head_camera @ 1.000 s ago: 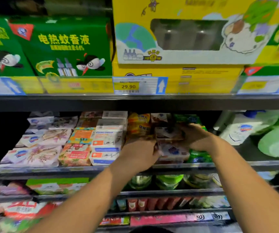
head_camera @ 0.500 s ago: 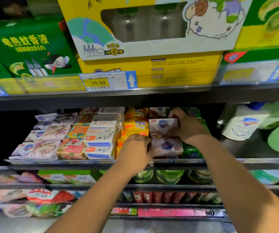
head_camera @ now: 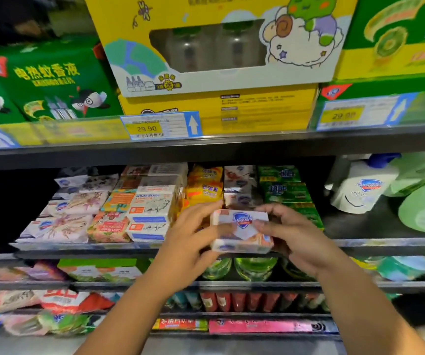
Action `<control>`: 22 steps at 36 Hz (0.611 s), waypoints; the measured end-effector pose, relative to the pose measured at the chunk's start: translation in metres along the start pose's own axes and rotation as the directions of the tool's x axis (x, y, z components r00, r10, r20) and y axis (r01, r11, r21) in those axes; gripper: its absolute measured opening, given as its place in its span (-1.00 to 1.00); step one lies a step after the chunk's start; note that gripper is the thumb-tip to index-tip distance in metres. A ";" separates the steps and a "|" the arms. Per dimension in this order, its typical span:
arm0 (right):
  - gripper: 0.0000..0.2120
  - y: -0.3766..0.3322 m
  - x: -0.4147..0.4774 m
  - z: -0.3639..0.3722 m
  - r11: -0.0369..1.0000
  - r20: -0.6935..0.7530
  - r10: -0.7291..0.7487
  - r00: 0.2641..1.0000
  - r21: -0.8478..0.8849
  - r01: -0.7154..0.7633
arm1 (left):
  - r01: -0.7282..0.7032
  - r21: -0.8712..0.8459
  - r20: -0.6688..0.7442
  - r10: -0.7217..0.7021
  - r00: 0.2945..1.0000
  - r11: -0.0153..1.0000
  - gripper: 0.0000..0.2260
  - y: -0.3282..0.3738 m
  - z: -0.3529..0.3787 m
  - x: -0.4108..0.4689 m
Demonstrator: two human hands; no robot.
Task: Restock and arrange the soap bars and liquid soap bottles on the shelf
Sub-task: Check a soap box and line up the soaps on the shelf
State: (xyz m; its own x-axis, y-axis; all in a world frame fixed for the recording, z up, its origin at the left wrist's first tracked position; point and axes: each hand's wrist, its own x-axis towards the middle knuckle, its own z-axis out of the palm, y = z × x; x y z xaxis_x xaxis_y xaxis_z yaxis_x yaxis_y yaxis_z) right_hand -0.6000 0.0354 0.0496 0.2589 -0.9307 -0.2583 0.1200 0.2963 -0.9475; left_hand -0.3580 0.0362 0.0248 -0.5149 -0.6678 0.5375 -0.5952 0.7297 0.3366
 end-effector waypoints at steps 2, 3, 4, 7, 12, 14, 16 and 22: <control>-0.70 0.005 -0.012 0.001 0.999 0.039 0.036 0.999 -0.006 -0.036 | -0.049 -0.044 -0.010 0.049 0.999 0.998 -0.55 0.004 0.002 -0.002; -0.71 0.007 -0.017 0.001 0.999 0.044 0.044 0.998 0.022 -0.045 | -0.051 -0.074 -0.027 0.049 0.998 0.996 -0.57 0.007 0.003 -0.003; -0.71 0.009 -0.022 0.001 0.997 0.038 0.046 0.998 0.052 -0.048 | -0.037 -0.117 -0.045 0.032 0.998 0.992 -0.62 0.010 0.003 -0.003; -0.65 0.015 -0.034 -0.005 0.997 -0.008 0.034 0.999 0.074 -0.033 | 0.149 -0.300 -0.033 -0.167 0.985 0.942 -0.63 0.024 0.005 0.002; -0.64 0.021 -0.049 -0.015 0.993 -0.022 -0.121 0.992 0.009 0.121 | 0.463 -0.720 0.165 -0.520 0.838 0.518 -0.70 0.052 0.016 0.016; -0.64 0.023 -0.049 -0.014 0.986 -0.071 -0.167 0.983 -0.025 0.165 | 0.465 -0.775 0.190 -0.543 0.818 0.428 -0.70 0.061 0.018 0.022; -0.63 0.025 -0.048 -0.012 0.981 -0.152 -0.192 0.970 -0.036 0.188 | 0.483 -0.799 0.215 -0.580 0.785 0.358 -0.57 0.067 0.018 0.026; -0.76 0.027 -0.051 -0.010 0.974 -0.266 -0.202 0.943 0.048 0.223 | 0.501 -0.709 0.314 -0.414 0.855 0.496 -0.50 0.062 0.013 0.017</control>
State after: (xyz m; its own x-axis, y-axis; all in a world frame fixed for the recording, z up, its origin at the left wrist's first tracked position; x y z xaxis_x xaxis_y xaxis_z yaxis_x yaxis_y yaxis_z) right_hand -0.6195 0.0884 0.0357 -0.0349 -0.9942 -0.1018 0.2202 0.0917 -0.9711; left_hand -0.4112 0.0683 0.0448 -0.3876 -0.9186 0.0774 -0.1154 0.1317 0.9845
